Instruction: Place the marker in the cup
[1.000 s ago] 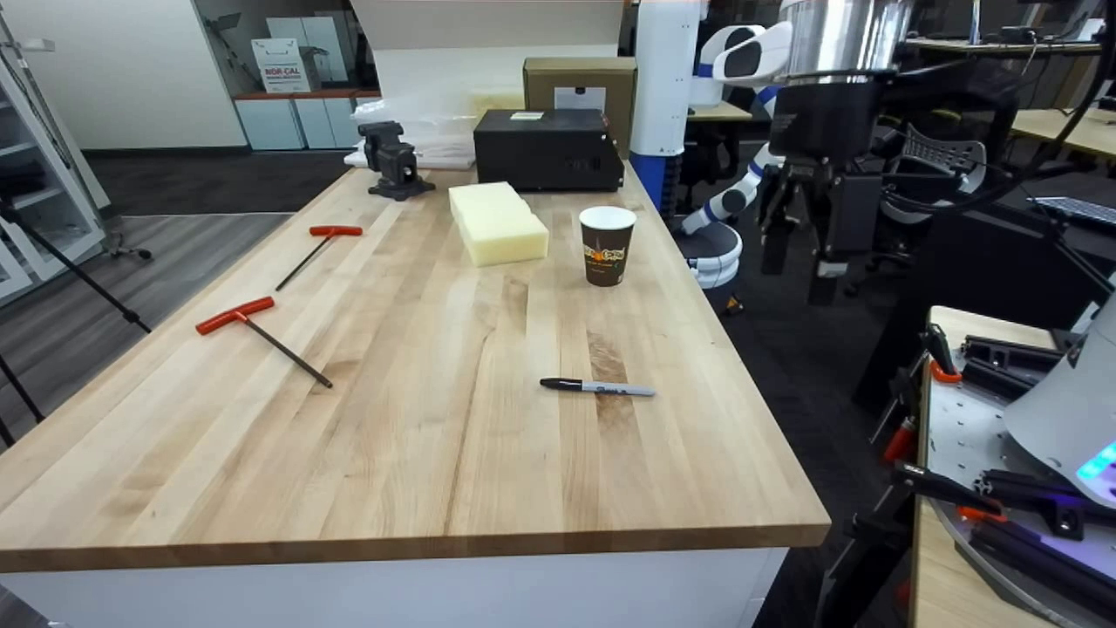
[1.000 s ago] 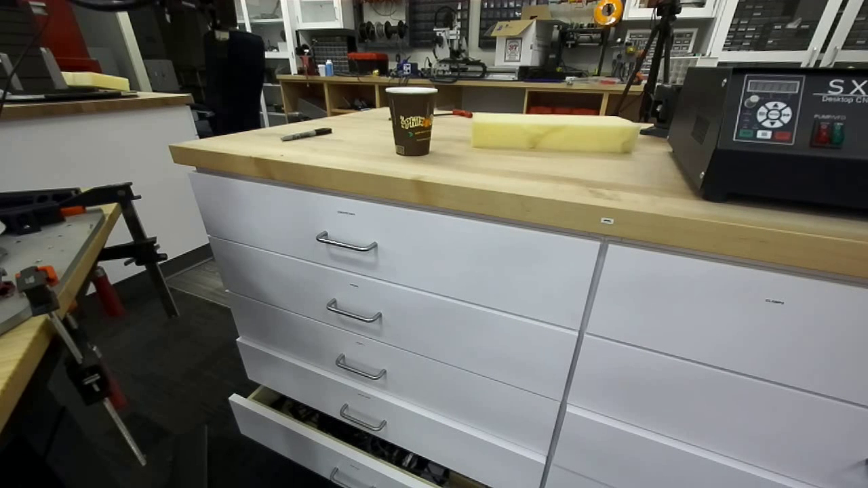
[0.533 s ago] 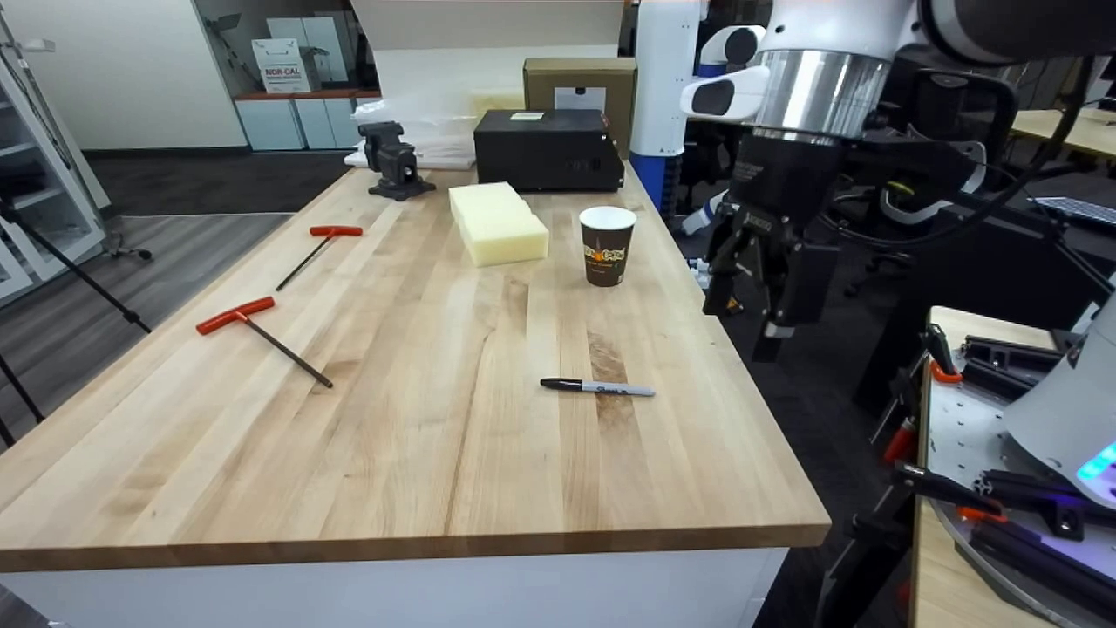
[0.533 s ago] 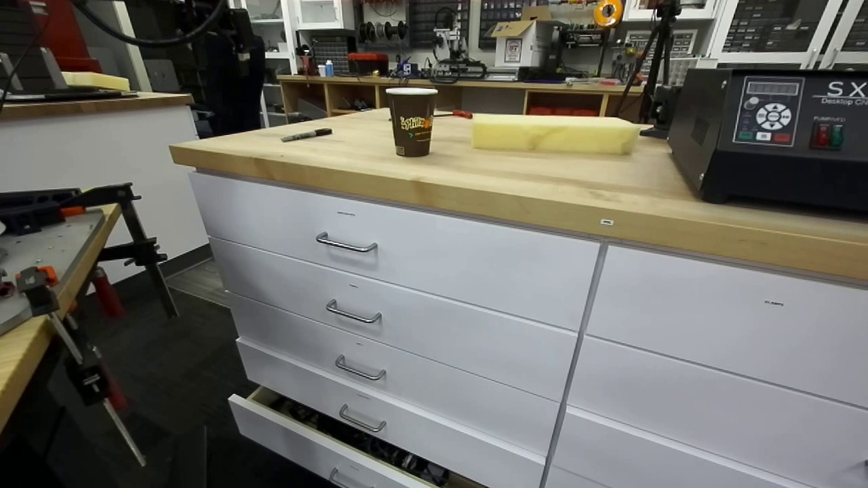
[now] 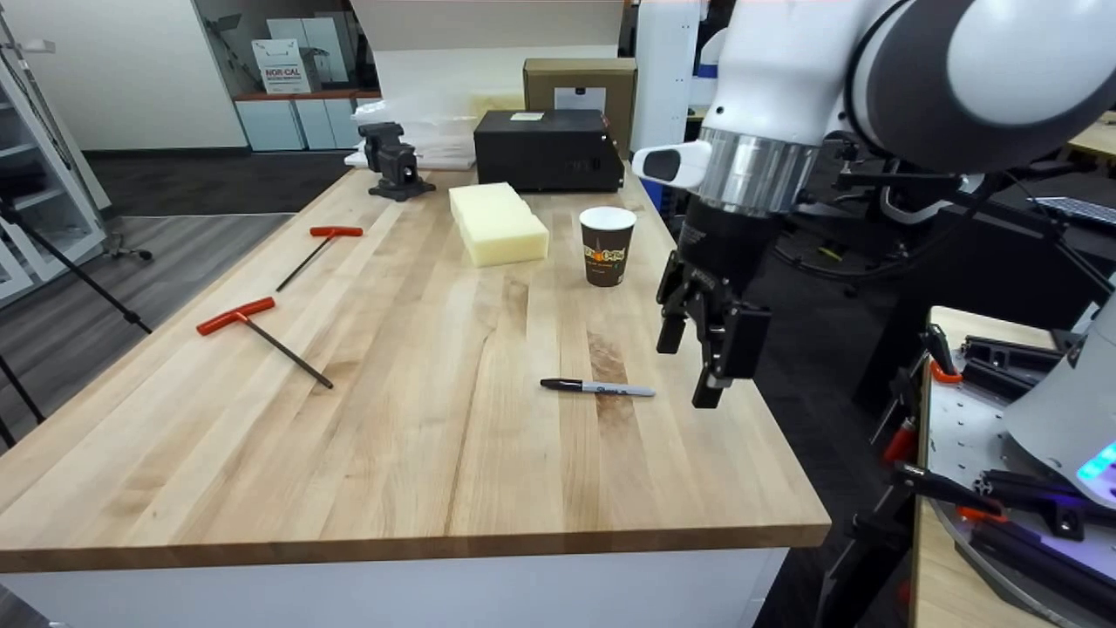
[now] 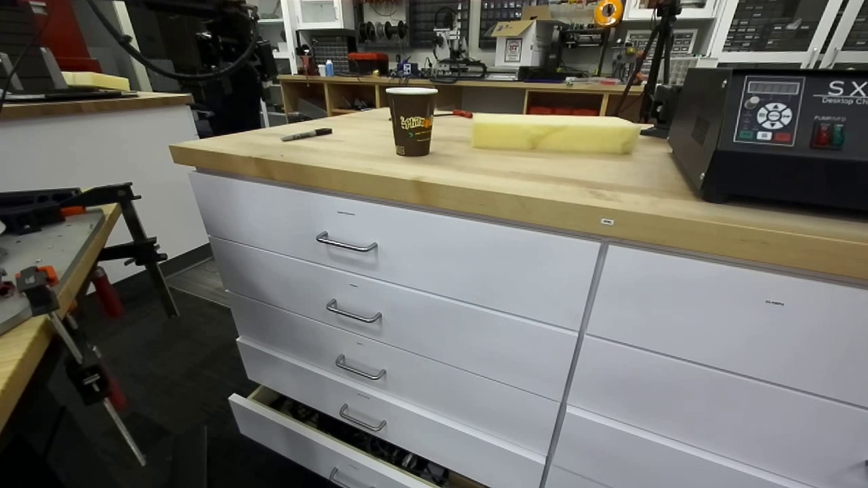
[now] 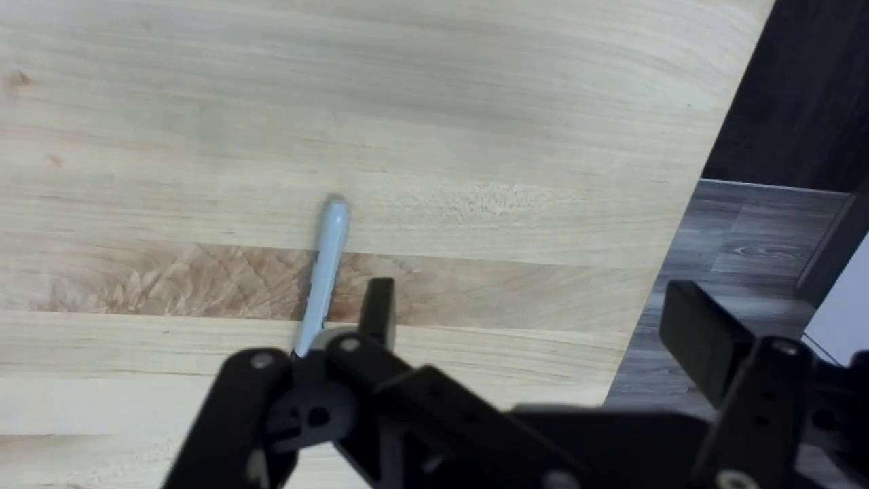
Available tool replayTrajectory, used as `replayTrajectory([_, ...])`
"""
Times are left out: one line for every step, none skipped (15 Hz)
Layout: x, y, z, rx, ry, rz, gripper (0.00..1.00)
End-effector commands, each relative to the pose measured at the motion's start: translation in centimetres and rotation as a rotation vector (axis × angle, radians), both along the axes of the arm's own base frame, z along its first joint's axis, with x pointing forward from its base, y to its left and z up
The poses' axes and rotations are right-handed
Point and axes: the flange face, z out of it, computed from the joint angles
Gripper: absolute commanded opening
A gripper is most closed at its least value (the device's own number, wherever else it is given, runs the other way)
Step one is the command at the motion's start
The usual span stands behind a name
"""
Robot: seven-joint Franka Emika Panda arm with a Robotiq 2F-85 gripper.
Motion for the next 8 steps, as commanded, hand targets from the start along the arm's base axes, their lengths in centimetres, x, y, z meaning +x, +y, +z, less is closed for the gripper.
replayTrajectory([4.9,0.0,-2.6,-0.020,0.047,0.003,1.00])
replayTrajectory([6.3,-0.2,-3.3,-0.027,0.058,-0.006,1.00])
replayTrajectory([7.5,-0.5,-3.8,-0.033,0.064,-0.012,1.00])
replayTrajectory([8.9,-0.8,-4.3,-0.039,0.068,-0.013,1.00])
replayTrajectory([10.0,-1.1,-4.7,-0.048,0.073,-0.016,1.00])
replayTrajectory([11.2,-1.6,-5.1,-0.059,0.077,-0.016,1.00])
replayTrajectory([12.1,-1.9,-5.4,-0.065,0.086,-0.013,1.00])
replayTrajectory([13.0,-2.5,-5.8,-0.078,0.095,-0.019,0.75])
